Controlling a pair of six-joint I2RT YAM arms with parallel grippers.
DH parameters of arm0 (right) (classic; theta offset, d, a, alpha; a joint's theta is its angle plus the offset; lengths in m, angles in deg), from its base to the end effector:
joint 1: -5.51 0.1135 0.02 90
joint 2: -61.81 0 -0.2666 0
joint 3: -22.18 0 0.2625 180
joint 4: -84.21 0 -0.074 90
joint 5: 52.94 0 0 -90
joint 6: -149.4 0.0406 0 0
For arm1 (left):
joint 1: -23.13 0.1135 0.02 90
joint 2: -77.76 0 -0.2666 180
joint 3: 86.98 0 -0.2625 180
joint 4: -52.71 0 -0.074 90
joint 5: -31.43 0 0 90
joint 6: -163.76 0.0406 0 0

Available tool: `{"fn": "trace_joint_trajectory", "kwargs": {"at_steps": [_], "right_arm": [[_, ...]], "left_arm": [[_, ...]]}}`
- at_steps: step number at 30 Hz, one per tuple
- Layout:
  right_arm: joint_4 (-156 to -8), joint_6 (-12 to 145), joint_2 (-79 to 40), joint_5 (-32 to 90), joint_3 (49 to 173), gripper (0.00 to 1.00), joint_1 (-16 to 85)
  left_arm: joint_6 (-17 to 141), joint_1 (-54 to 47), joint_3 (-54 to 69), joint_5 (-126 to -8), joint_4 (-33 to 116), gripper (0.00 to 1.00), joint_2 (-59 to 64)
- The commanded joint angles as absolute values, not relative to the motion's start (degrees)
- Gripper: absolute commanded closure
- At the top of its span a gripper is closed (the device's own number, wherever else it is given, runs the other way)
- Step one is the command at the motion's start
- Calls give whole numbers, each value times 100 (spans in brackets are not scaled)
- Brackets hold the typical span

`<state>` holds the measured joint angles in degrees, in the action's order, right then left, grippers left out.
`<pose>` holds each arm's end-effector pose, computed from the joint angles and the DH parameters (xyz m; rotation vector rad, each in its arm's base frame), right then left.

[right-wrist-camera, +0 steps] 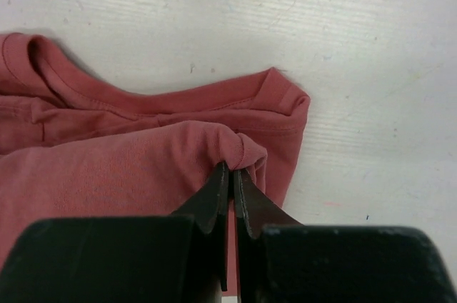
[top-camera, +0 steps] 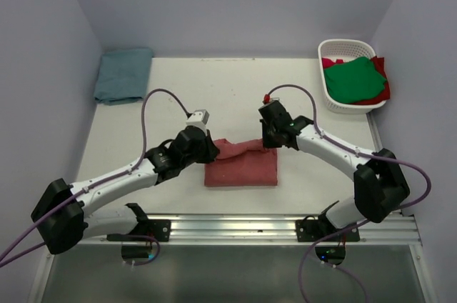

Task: Fold and stack the t-shirts
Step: Fold the long partially folded tshirt into a neat square

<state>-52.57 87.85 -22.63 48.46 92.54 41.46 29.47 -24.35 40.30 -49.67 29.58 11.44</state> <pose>0.2559 0.1757 0.2192 -0.0923 2.5495 0.1833 0.1800 -0.1870 0.2277 -0.0257 2.2980 -0.7025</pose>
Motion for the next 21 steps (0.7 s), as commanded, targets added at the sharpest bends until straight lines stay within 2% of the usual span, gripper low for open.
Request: {"fn": "trace_joint_trajectory", "kwargs": {"at_steps": [1, 5, 10, 13, 15, 21], "right_arm": [[-5181, 8753, -2677, 5595, 9725, 100, 4085], [-5383, 8937, -3459, 5762, 10034, 100, 3935], [-5462, 9192, -4136, 6018, 10272, 100, 3918], [-5603, 9210, -4269, 5956, 10255, 100, 3918], [-5629, 9184, -4400, 5938, 10263, 100, 3918], [-5691, 9183, -4594, 5570, 10193, 100, 3856]], "left_arm": [[3411, -2084, 4015, -3836, 3033, 100, 825], [3913, -1099, 4456, -4555, 5147, 100, -314], [4360, -702, 3755, -5399, 5961, 100, -1757], [4370, -684, 3297, -5988, 6208, 100, -2180], [4362, -684, 3130, -6426, 6339, 100, -2269], [4238, -693, 3172, -6780, 6393, 100, -1963]]}}
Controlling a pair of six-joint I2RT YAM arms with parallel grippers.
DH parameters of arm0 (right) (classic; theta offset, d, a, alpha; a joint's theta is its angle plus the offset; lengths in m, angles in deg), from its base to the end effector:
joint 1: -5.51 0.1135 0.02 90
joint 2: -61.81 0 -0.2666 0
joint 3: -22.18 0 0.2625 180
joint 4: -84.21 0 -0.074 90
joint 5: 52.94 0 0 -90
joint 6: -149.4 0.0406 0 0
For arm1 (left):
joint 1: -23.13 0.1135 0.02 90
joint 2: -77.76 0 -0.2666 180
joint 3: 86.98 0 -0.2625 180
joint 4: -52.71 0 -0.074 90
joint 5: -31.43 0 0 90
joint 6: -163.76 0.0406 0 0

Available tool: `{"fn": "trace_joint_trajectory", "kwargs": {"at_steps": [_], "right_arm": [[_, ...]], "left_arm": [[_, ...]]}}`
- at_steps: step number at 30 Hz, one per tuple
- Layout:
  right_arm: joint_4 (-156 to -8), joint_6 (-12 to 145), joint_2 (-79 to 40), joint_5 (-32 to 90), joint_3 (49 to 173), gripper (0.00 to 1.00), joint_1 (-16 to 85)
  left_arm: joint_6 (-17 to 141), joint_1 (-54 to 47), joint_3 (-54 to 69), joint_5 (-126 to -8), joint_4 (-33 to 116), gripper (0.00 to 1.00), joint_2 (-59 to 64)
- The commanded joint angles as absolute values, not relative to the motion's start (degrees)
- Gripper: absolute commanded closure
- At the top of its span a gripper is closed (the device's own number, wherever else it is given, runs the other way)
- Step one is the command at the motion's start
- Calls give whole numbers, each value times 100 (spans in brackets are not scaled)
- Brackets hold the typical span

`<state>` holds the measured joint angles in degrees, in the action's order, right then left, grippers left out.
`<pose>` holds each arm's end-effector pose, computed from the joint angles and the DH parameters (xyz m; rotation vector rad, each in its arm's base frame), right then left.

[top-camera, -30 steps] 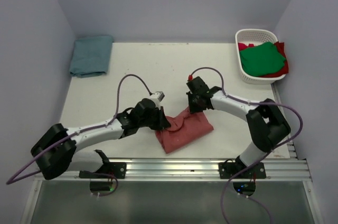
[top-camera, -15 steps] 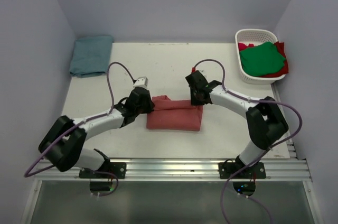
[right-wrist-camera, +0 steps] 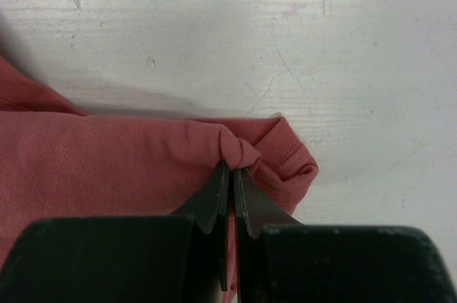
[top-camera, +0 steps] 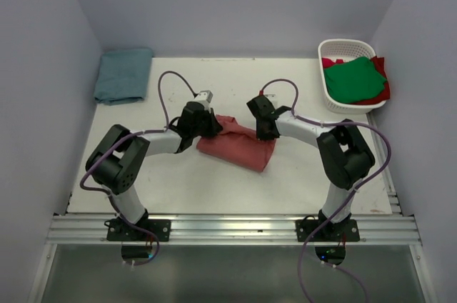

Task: Fold and stack the t-shirts
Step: Fold the long partially folded tshirt into a neat square

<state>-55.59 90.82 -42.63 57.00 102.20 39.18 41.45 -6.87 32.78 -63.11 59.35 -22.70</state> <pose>0.3186 0.1956 0.1618 0.0516 2.5866 -0.0699 0.3138 -0.1849 0.1429 0.0025 2.2425 -0.6982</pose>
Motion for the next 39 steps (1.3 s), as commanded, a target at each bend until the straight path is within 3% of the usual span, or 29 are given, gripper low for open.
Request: {"fn": "trace_joint_trajectory", "kwargs": {"at_steps": [1, 8, 18, 24, 29, 33, 39], "right_arm": [[-5682, 9192, -4577, 5517, 10175, 100, 3847], [-5752, 9245, -4498, 5279, 9982, 100, 3838], [-5849, 9201, -4340, 5279, 9727, 100, 3847], [-5831, 9157, -4155, 5297, 9701, 100, 3847], [-5201, 9244, -3699, 5874, 9885, 100, 3847], [-4313, 9797, -3224, 6780, 10166, 100, 3803], [-3837, 10185, -2889, 7054, 9956, 100, 3786]], "left_arm": [[4247, -684, 3190, -6763, 6375, 100, -1762], [4502, -684, 2857, -6561, 6120, 100, -1609], [4502, -666, 1144, -7377, 6313, 100, -4279], [4441, -649, 615, -7519, 6050, 100, -5029], [4274, -658, 1219, -7440, 5910, 100, -4723], [4028, -719, 2169, -7132, 5734, 100, -3759], [3396, -1184, 3540, -6763, 5312, 100, -2552]]}}
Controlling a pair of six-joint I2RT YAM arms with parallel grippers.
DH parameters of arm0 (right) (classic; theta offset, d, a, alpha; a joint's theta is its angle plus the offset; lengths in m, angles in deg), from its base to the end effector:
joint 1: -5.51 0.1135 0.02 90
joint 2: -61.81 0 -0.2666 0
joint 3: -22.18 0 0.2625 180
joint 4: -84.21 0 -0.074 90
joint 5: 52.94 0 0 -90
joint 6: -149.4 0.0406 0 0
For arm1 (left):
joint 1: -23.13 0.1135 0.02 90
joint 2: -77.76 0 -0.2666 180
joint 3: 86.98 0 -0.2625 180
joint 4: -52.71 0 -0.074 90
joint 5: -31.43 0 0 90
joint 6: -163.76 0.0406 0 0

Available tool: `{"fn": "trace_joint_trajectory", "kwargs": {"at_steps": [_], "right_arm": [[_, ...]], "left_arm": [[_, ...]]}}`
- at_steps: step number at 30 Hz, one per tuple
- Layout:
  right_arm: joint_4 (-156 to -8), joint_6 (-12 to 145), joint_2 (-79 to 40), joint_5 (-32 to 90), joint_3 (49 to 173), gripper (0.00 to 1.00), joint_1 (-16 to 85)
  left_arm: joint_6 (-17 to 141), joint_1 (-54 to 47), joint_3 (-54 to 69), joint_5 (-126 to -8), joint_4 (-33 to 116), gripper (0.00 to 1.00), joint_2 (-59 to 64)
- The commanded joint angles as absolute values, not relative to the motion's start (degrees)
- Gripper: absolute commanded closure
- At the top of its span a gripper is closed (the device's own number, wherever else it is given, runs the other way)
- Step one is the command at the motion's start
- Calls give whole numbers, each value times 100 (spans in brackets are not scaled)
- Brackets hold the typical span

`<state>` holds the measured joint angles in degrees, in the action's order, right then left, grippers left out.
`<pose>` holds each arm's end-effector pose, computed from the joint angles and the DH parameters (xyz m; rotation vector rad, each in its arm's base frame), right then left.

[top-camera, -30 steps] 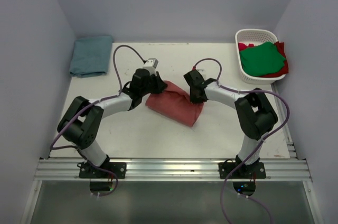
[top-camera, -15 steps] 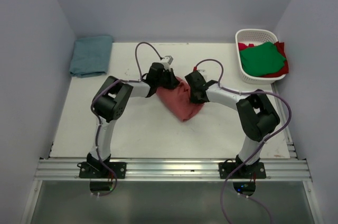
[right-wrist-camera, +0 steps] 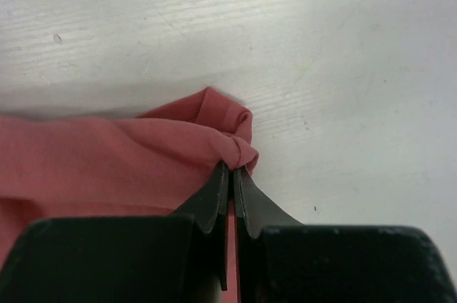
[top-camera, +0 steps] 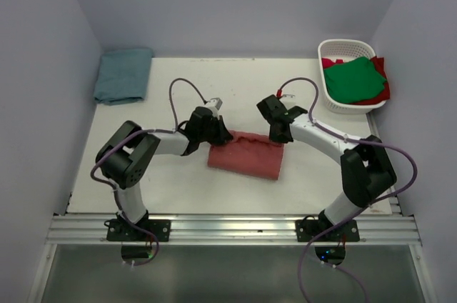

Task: Fold and stack the t-shirts
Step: Fold the long partially folded tshirt into a neat square

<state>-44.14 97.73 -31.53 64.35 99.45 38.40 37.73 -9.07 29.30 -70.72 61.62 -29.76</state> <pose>0.2868 0.1633 0.2051 0.2425 2.5383 -0.2106 0.3195 -0.2113 0.1210 0.0510 2.3108 -0.8787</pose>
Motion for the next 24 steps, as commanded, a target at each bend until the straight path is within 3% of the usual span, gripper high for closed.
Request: {"fn": "trace_joint_trajectory", "kwargs": {"at_steps": [1, 5, 7, 8, 9, 10, 12, 15, 18, 23, 24], "right_arm": [[-3836, 10220, -2837, 7115, 9912, 100, 3777], [-3951, 10247, -2967, 7203, 9841, 100, 3680], [-4003, 10177, -3056, 7231, 9946, 83, 3680], [-4056, 10116, -3056, 7126, 9999, 71, 3689], [-4126, 9941, -2995, 7029, 10008, 50, 3715], [-4335, 9835, -2881, 6941, 9991, 43, 3768], [-4442, 9685, -2462, 6766, 9964, 34, 3952], [-4697, 9492, -1776, 6135, 9816, 32, 4058], [-4698, 9508, -1161, 5799, 9553, 40, 4207], [-4777, 9710, -333, 4955, 8919, 100, 4567], [-4803, 9763, -218, 4858, 8736, 100, 4585]], "left_arm": [[3290, -1281, 3707, -6745, 5338, 100, -2412], [2772, -1991, 4349, -6587, 5329, 100, -1858], [2640, -2107, 4569, -6613, 5434, 100, -1638], [2578, -2186, 4605, -6587, 5435, 100, -1559], [2577, -2204, 4640, -6561, 5417, 100, -1479], [2577, -2213, 4658, -6552, 5382, 100, -1470], [2604, -2222, 4676, -6482, 5277, 100, -1479], [2613, -2213, 4702, -6411, 5232, 100, -1479], [2577, -2213, 4702, -6411, 5163, 100, -1391], [2507, -2222, 4676, -5991, 4785, 100, -462], [2507, -2222, 4702, -5876, 4715, 100, 202]]}}
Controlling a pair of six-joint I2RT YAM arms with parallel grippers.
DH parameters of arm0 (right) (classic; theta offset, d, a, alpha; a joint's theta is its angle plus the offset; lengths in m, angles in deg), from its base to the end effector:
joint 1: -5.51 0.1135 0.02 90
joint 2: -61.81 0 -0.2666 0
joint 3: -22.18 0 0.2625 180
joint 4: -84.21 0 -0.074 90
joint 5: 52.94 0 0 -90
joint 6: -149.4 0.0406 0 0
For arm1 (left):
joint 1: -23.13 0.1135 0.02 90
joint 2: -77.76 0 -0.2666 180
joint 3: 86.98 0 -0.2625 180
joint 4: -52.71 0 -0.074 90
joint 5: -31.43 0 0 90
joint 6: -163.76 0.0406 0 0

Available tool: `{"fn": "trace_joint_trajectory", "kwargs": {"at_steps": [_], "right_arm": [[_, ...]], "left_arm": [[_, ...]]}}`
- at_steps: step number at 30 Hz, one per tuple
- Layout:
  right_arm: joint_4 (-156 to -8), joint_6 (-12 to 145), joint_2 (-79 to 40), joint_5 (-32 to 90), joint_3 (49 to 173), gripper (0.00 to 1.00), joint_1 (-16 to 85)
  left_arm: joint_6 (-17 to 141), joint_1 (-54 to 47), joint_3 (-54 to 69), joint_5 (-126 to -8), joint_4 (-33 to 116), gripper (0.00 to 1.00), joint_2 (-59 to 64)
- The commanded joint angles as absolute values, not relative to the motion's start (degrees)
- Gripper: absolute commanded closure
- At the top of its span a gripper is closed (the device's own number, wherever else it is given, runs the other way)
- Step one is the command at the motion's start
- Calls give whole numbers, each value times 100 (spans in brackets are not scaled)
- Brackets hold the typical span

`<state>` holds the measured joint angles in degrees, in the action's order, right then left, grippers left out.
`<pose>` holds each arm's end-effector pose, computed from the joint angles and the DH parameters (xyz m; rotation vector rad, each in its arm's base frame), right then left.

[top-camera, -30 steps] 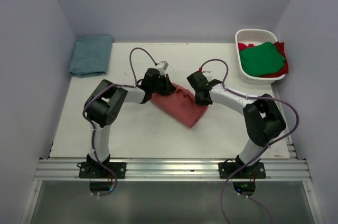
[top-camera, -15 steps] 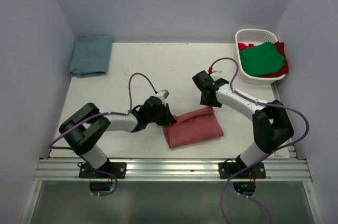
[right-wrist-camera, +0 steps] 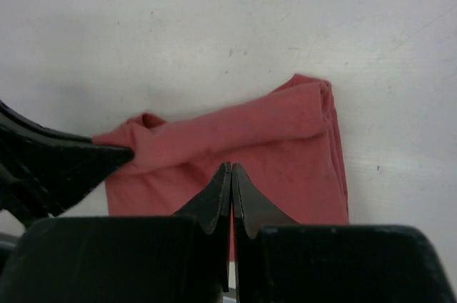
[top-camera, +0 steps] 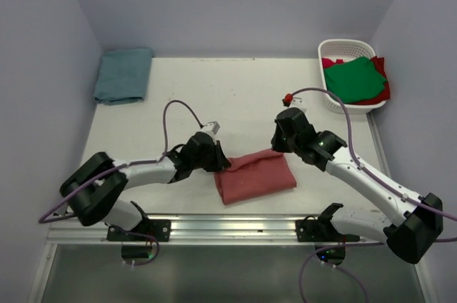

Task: Fold and stack the t-shirts
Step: Fold the long partially folded tshirt into a neat square

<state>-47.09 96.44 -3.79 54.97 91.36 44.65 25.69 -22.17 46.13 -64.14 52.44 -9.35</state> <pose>0.2028 0.1490 0.2929 0.1087 2.3278 0.3040 0.2040 -0.2118 0.1360 -0.0043 2.4641 -0.9087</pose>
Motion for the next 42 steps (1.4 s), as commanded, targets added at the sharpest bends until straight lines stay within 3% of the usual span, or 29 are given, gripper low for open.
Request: {"fn": "trace_joint_trajectory", "kwargs": {"at_steps": [1, 5, 7, 11, 21, 32, 37, 42], "right_arm": [[-4812, 9790, -78, 4718, 8664, 100, 4612], [-4882, 9851, 20, 4472, 8392, 100, 4612], [-5022, 9878, -23, 4331, 8260, 100, 4621], [-5268, 9869, -375, 4259, 8101, 100, 4621], [-6226, 9623, -1490, 4945, 8127, 100, 4577], [-6948, 9386, -3564, 5297, 8838, 100, 4313], [-6877, 9377, -3680, 5104, 8954, 100, 4278], [-6930, 9421, -3539, 5033, 8787, 100, 4278]], "left_arm": [[2507, -2213, 4754, -5527, 4705, 83, 565], [2524, -2222, 4676, -5059, 4504, 40, 1877], [2534, -2222, 4440, -5127, 4109, 36, 2002], [2411, -2213, 4456, -5575, 4063, 35, 1572], [2472, -2275, 5247, -6393, 6049, 39, 544], [2577, -2292, 5124, -6113, 5664, 42, 928], [2595, -2292, 5124, -6130, 5882, 43, 1114], [2744, -2292, 4923, -6305, 6883, 44, 70]]}}
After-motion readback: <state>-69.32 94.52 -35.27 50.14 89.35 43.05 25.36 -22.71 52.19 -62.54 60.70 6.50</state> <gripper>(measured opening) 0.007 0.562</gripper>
